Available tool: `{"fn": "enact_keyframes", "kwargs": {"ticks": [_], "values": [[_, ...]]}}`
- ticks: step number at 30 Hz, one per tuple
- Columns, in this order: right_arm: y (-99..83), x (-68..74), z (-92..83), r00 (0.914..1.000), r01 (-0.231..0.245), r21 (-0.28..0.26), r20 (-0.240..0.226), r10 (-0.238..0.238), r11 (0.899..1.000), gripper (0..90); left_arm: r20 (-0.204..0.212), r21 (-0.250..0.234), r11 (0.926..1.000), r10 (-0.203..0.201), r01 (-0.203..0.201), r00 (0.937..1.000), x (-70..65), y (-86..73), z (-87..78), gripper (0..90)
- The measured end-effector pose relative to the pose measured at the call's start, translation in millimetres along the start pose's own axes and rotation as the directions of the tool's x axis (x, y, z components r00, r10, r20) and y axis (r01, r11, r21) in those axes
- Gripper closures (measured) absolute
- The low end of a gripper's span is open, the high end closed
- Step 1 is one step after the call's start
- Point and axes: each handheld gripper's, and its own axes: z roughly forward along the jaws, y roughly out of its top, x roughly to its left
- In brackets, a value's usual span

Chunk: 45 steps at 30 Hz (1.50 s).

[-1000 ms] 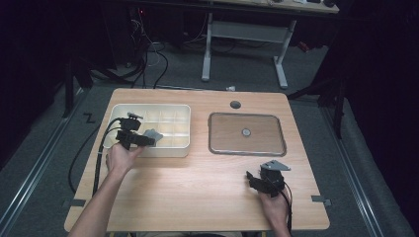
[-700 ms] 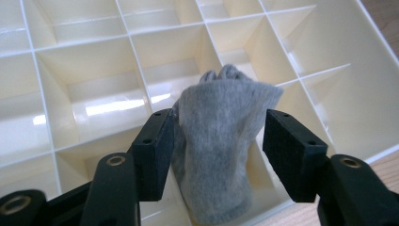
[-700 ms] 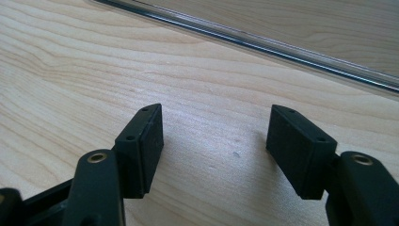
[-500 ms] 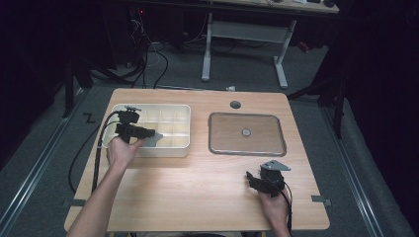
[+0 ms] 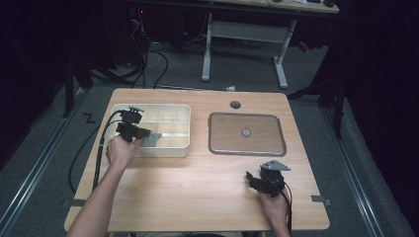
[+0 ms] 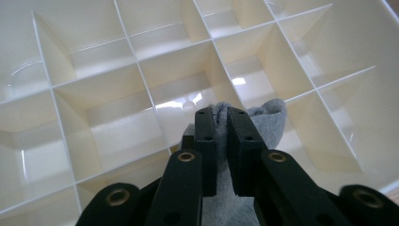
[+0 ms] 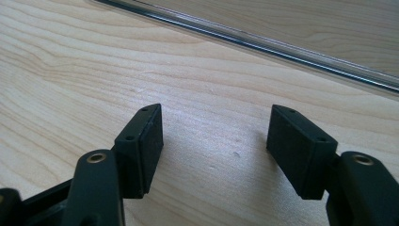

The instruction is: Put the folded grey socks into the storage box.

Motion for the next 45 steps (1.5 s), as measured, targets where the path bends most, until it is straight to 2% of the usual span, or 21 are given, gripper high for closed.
{"fn": "enact_keyframes", "kwargs": {"ticks": [3,7,9,21,22,23,24,25,26,30,37,40,42,43,45], "values": [[0.0,0.0,0.0,1.0,0.0,0.0,0.0,0.0,1.0,37.0,-0.003,0.012,0.9999,0.007,-0.007,1.0,-0.5,-0.5,1.2,83.8],[0.0,0.0,0.0,1.0,0.0,0.0,0.0,0.0,1.0,36.9,-0.004,0.055,0.9979,0.034,-0.034,0.9994,-0.4,-4.2,5.5,84.1],[0.0,0.0,0.0,1.0,0.0,0.0,0.0,0.0,1.0,36.9,0.006,0.059,0.998,0.023,-0.024,0.9997,1.6,-5.8,6.9,84.3],[0.0,0.0,0.0,1.0,0.001,0.0,0.0,-0.001,1.0,36.9,0.004,0.117,0.9927,0.031,-0.031,0.9995,2.6,-7.6,14.9,84.9],[0.0,0.0,0.0,1.0,0.001,0.0,0.0,-0.001,1.0,36.9,-0.001,0.137,0.99,0.032,-0.031,0.9995,2.1,-6.3,16.1,84.9],[0.0,0.0,0.0,1.0,0.001,0.0,0.0,-0.001,1.0,36.9,-0.001,0.137,0.99,0.032,-0.031,0.9995,2.1,-6.3,16.1,84.8],[0.0,0.0,0.0,1.0,0.001,0.0,0.0,-0.001,1.0,36.9,-0.017,0.169,0.9848,0.041,-0.038,0.999,0.3,-3.6,18.6,84.8],[0.0,0.0,0.0,1.0,0.001,0.0,0.0,-0.001,1.0,36.9,-0.017,0.169,0.9848,0.041,-0.038,0.999,0.3,-3.6,18.6,84.8],[0.0,0.0,0.0,1.0,0.001,0.0,0.0,-0.001,1.0,36.9,-0.036,0.19,0.9804,0.059,-0.051,0.9976,-2.2,-2.0,20.9,84.8],[0.0,0.0,0.0,1.0,0.002,0.0,0.0,-0.002,1.0,36.9,-0.049,0.192,0.9788,0.083,-0.072,0.9954,-4.6,-2.9,21.6,84.7],[0.0,0.0,0.0,1.0,0.001,0.0,-0.001,-0.001,1.0,36.8,-0.065,0.186,0.9786,0.101,-0.087,0.9928,-7.8,-4.2,22.5,82.9],[0.0,0.0,0.0,1.0,0.001,0.0,-0.001,-0.001,1.0,36.8,-0.041,0.167,0.9835,0.077,-0.069,0.9962,-4.5,-4.8,20.1,80.8],[0.0,0.0,0.0,1.0,0.001,0.0,-0.001,-0.001,1.0,36.8,-0.032,0.148,0.9877,0.057,-0.051,0.9979,-2.6,-4.9,15.8,74.5],[0.0,0.0,0.0,1.0,0.001,0.0,-0.001,-0.001,1.0,36.7,-0.029,0.138,0.9895,0.049,-0.044,0.9984,-1.9,-4.8,12.8,67.3],[0.0,0.0,0.0,1.0,0.002,0.0,-0.001,-0.002,1.0,36.8,-0.032,0.127,0.9913,0.038,-0.034,0.9988,-1.7,-4.8,10.7,65.0]]}}
